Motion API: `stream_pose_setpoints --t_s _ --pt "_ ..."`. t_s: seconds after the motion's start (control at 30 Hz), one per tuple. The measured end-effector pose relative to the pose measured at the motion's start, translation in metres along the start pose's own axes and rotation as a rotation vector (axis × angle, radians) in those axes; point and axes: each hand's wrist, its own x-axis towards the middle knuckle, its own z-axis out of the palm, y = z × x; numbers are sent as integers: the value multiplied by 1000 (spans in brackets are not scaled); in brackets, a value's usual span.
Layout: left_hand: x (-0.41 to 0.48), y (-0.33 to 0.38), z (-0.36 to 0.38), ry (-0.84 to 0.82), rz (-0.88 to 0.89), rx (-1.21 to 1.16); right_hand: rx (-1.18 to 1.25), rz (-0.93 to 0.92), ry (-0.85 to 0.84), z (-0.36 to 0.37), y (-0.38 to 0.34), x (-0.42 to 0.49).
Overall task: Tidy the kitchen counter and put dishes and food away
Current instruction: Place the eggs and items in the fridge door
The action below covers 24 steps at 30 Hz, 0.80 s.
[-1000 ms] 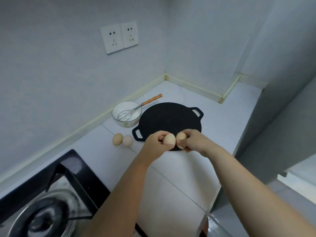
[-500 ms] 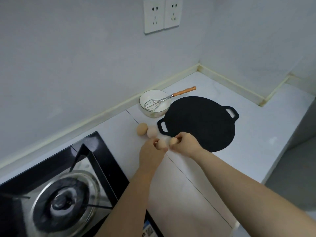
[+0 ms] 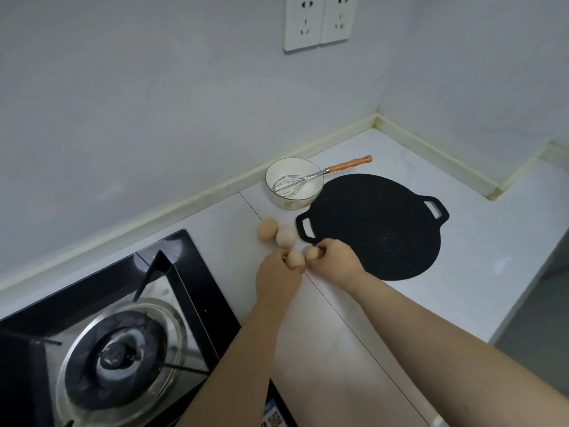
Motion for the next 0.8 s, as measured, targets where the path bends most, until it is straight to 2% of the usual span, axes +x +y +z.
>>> stream_pose_setpoints --t_s 0.33,0.53,0.8 --pt "7 1 7 28 3 13 7 -31 12 5 1 0" --pt "6 1 3 35 -6 -132 45 -25 53 5 0 -1" --pt "5 6 3 29 -6 -207 40 -35 99 4 1 -1"
